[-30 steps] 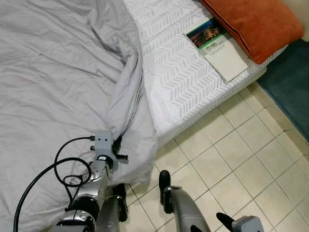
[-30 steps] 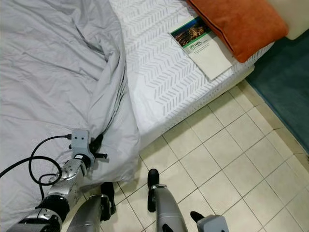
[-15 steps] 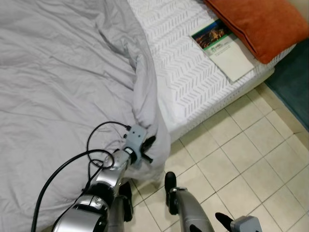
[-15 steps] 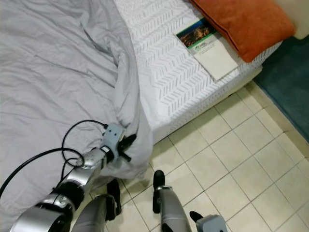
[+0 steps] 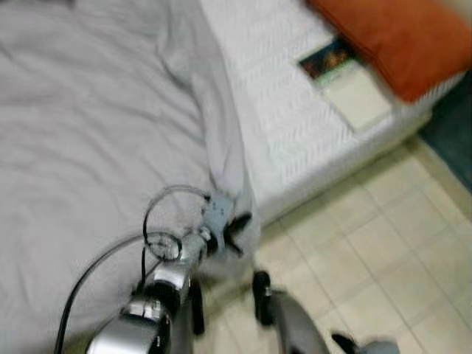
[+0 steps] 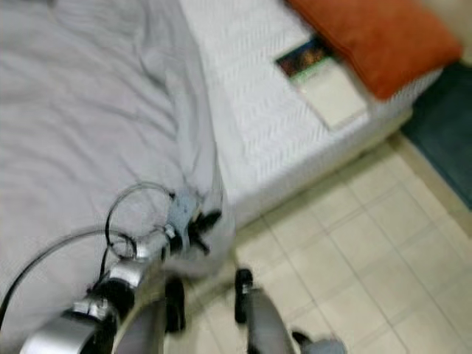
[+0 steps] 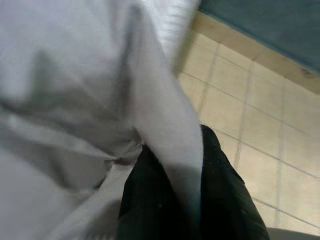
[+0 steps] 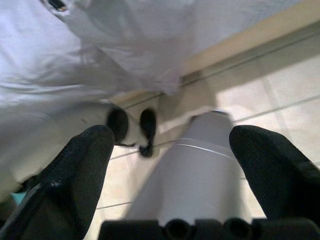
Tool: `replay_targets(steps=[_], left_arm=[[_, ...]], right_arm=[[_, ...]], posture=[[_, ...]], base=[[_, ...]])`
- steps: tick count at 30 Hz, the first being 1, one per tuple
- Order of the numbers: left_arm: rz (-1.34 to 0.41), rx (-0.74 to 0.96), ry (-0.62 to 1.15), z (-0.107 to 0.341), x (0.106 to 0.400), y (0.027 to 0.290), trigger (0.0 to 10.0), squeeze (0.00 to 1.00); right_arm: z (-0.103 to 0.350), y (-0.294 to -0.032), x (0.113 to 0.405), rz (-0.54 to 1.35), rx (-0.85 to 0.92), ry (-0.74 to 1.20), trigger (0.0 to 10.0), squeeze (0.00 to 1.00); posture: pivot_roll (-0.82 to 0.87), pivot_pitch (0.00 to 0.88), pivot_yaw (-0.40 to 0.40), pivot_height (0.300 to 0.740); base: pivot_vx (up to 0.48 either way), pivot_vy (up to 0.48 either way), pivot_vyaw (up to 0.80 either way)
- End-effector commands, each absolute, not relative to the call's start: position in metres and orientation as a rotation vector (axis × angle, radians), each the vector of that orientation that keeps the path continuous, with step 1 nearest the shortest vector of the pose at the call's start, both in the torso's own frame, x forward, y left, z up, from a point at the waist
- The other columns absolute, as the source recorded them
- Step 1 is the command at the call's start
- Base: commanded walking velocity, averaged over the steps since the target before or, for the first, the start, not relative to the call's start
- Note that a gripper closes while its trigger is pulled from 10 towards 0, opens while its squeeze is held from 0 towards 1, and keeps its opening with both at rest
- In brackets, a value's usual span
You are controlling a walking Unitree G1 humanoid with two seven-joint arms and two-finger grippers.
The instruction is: Clean up the room
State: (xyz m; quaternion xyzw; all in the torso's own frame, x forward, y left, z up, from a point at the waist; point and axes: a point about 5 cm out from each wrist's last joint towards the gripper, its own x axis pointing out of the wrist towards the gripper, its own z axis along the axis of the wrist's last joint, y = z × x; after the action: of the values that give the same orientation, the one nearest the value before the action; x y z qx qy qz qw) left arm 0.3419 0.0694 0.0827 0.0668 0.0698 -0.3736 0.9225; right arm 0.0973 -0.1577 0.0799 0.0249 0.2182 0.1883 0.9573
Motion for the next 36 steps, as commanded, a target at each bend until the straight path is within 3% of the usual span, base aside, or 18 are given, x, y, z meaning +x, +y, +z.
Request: replay_targets(steps=[1, 16, 20, 24, 29, 36], left_arm=[[-0.823, 0.146, 0.229, 0.06, 0.326, 0.061, 10.0, 0.0], [-0.824, 0.206, 0.275, 0.05, 0.32, 0.057, 10.0, 0.0], [-0.893, 0.251, 0.295, 0.045, 0.312, 0.039, 10.0, 0.0], [-1.045, 0.333, 0.293, 0.049, 0.303, 0.005, 10.0, 0.0], [-1.103, 0.425, 0.251, 0.064, 0.303, -0.025, 10.0, 0.0], [-1.084, 0.477, 0.242, 0.07, 0.305, -0.036, 10.0, 0.0]], right_arm=[[0.072, -0.157, 0.087, 0.37, 0.059, 0.501, 10.0, 0.0], [0.072, -0.156, 0.085, 0.387, 0.051, 0.505, 10.0, 0.0], [0.072, -0.154, 0.086, 0.4, 0.049, 0.501, 10.0, 0.0], [0.071, -0.15, 0.085, 0.415, 0.047, 0.5, 10.0, 0.0], [0.072, -0.144, 0.084, 0.418, 0.047, 0.493, 10.0, 0.0], [0.071, -0.143, 0.08, 0.405, 0.049, 0.496, 10.0, 0.0]], posture=[[-0.31, 0.543, 0.025, 0.74], [-0.3, 0.547, 0.02, 0.74], [-0.29, 0.549, 0.022, 0.74], [-0.29, 0.552, 0.033, 0.74], [-0.31, 0.547, 0.046, 0.74], [-0.31, 0.549, 0.062, 0.74]], base=[[0.0, 0.0, 0.0], [-0.11, 0.0, 0.0], [0.0, 0.0, 0.0], [0.0, 0.0, 0.0], [0.0, 0.0, 0.0], [0.0, 0.0, 0.0]])
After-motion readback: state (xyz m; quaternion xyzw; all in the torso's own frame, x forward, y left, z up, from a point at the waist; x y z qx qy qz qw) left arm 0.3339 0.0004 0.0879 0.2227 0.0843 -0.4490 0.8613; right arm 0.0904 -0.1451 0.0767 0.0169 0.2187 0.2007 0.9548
